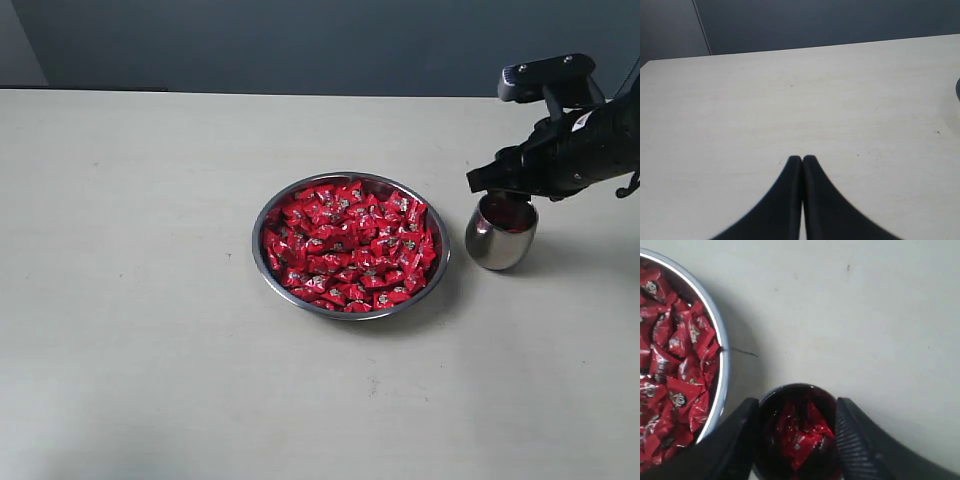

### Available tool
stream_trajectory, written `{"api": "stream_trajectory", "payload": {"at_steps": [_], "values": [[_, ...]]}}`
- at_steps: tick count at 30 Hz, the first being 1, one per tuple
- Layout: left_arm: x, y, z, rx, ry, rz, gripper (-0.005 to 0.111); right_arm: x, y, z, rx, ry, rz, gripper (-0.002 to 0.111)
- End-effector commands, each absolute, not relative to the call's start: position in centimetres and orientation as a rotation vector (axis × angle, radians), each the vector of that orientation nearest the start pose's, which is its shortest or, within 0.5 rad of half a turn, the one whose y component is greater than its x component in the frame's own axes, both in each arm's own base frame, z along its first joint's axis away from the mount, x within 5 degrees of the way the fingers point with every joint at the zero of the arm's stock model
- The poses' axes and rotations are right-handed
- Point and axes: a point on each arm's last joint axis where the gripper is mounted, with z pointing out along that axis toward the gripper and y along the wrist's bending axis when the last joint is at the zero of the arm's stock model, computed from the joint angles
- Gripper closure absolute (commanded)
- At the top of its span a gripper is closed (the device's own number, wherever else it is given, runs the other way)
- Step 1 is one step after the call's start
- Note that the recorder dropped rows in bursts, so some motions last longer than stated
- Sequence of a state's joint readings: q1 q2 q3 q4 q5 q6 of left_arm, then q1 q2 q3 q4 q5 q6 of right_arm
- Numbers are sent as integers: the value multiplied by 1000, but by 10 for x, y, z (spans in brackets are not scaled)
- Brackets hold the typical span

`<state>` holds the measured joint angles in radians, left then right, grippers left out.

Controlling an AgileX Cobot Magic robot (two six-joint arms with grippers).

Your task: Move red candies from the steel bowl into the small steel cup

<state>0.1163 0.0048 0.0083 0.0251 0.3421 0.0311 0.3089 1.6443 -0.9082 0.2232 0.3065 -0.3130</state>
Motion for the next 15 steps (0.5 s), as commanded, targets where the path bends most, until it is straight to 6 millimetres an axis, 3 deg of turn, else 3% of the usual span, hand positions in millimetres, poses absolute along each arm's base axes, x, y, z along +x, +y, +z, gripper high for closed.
{"api": "stream_trajectory", "payload": {"at_steps": [1,7,15], "values": [[53,7,183,-55,1821,124,106,295,123,210,-549,2435,252,61],[53,7,183,-55,1821,124,106,271,169,196,-786,2459,314,61],[53,7,183,-55,1821,124,106,267,191,162,-877,2606,350,61]]}}
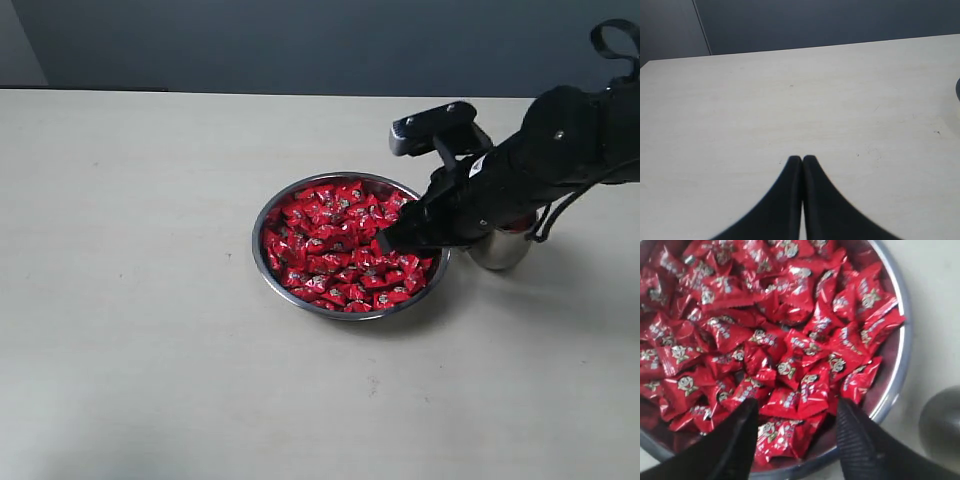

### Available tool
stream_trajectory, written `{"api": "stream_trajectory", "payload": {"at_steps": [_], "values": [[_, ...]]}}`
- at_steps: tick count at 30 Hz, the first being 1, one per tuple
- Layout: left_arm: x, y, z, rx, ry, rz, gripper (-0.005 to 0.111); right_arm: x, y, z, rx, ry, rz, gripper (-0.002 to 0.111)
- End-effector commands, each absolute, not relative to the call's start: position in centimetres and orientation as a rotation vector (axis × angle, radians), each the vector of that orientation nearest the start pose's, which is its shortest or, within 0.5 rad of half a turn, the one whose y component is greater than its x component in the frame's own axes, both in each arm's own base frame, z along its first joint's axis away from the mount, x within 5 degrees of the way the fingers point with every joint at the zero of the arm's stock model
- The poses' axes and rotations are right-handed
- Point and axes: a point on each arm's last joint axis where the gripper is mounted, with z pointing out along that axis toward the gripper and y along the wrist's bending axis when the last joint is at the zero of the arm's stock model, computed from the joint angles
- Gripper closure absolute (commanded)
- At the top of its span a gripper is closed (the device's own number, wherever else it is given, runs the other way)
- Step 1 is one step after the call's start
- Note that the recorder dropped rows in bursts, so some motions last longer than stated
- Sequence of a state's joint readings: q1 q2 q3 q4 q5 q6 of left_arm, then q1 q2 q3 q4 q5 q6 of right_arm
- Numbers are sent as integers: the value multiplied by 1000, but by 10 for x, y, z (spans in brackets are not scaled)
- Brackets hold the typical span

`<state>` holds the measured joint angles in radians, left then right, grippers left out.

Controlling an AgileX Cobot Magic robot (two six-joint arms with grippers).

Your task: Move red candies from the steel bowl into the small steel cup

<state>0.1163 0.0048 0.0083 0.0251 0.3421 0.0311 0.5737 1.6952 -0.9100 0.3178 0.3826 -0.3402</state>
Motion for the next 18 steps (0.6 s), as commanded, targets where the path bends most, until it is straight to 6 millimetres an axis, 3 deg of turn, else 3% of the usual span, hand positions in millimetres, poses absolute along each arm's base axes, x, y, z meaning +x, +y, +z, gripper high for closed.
{"api": "stream_trajectory", "payload": {"at_steps": [1,10,18], "values": [[53,7,183,-55,1821,124,106,268,192,160,-885,2627,353,61],[53,7,183,-55,1821,124,106,278,199,144,-896,2671,350,61],[53,7,183,-55,1821,124,106,290,204,145,-853,2585,335,61]]}}
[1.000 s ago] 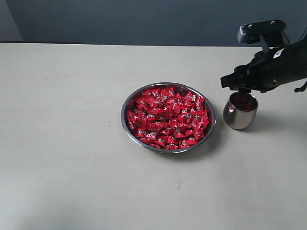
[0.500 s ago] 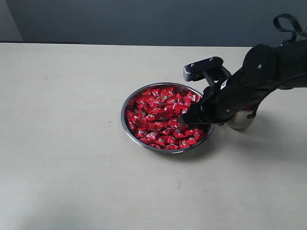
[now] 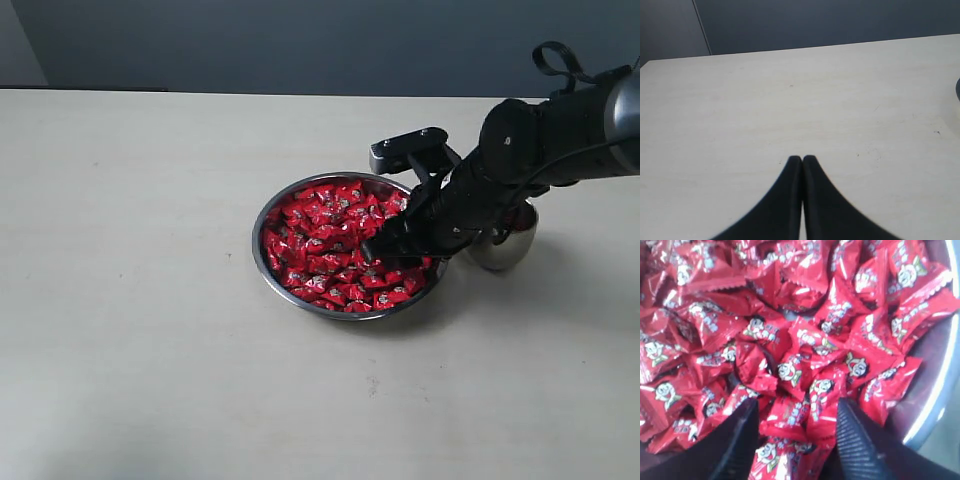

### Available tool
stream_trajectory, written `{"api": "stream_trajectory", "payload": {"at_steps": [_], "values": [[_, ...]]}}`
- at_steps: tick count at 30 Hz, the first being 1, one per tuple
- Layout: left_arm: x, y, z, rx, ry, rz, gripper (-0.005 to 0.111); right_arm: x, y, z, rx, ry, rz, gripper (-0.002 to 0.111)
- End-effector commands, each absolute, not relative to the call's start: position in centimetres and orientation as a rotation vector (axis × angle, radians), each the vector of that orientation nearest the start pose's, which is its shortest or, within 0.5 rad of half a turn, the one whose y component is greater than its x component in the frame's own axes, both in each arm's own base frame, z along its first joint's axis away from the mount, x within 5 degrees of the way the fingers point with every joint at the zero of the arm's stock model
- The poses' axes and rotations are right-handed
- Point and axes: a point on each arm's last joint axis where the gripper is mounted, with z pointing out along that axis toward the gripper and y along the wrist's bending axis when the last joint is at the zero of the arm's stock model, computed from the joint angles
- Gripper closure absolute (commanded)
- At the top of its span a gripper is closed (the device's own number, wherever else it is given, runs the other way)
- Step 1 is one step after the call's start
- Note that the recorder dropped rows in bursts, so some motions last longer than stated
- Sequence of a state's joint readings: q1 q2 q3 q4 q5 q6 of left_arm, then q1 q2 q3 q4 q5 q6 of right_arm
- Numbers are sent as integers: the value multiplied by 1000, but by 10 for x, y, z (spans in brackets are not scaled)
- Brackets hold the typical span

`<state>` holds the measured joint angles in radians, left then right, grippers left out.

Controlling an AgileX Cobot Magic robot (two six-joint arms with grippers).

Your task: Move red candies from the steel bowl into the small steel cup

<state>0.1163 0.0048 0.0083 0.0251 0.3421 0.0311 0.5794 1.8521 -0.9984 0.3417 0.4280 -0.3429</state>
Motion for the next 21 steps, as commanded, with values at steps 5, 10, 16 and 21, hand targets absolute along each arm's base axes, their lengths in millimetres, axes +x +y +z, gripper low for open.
{"api": "stream_trajectory", "payload": {"at_steps": [5,10,16,21], "values": [[53,7,183,-55,1821,124,106,303,214,143,-854,2596,350,61],[53,7,183,-55,1821,124,106,314,221,136,-858,2601,349,61],[53,7,183,-55,1821,124,106,317,223,125,-868,2621,340,61],[53,7,183,-55,1821,124,106,318,223,125,-872,2617,336,85]]}}
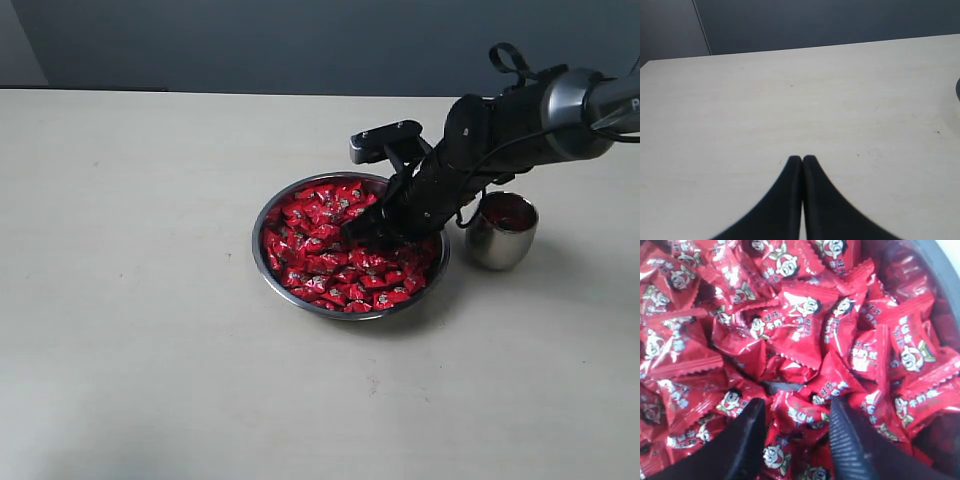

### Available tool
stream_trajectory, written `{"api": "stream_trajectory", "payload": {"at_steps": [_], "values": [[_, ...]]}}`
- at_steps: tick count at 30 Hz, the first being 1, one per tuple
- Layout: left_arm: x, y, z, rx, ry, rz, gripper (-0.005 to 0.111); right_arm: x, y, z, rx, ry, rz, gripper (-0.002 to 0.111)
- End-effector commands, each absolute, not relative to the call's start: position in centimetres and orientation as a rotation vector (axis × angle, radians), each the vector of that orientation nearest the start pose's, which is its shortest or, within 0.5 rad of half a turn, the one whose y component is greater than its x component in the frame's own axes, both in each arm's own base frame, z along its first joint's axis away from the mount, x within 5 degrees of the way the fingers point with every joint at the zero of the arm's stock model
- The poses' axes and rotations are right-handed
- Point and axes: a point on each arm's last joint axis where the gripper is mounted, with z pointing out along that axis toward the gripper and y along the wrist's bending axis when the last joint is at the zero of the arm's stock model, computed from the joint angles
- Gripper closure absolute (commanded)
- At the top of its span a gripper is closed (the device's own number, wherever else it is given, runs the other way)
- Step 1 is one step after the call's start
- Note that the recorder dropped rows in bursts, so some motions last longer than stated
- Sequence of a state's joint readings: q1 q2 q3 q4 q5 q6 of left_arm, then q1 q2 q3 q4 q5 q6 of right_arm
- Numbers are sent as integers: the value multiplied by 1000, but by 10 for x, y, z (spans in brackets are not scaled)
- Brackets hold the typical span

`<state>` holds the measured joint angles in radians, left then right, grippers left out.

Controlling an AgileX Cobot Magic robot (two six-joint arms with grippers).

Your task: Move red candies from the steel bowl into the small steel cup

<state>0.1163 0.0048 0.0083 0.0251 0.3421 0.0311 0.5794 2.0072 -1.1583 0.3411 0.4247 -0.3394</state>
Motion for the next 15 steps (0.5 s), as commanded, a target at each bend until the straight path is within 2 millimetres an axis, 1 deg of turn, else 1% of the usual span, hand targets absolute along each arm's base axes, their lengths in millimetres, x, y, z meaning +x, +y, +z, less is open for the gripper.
{"api": "stream_trajectory", "payload": {"at_steps": [1,3,6,13,15], "values": [[53,7,183,-55,1821,124,106,318,223,125,-884,2615,327,96],[53,7,183,-55,1821,124,106,317,222,124,-900,2615,318,109],[53,7,183,-55,1821,124,106,317,222,127,-916,2608,309,108],[53,7,183,-55,1821,124,106,314,220,149,-915,2570,325,108],[53,7,183,-55,1821,124,106,313,219,154,-931,2569,320,106]]}}
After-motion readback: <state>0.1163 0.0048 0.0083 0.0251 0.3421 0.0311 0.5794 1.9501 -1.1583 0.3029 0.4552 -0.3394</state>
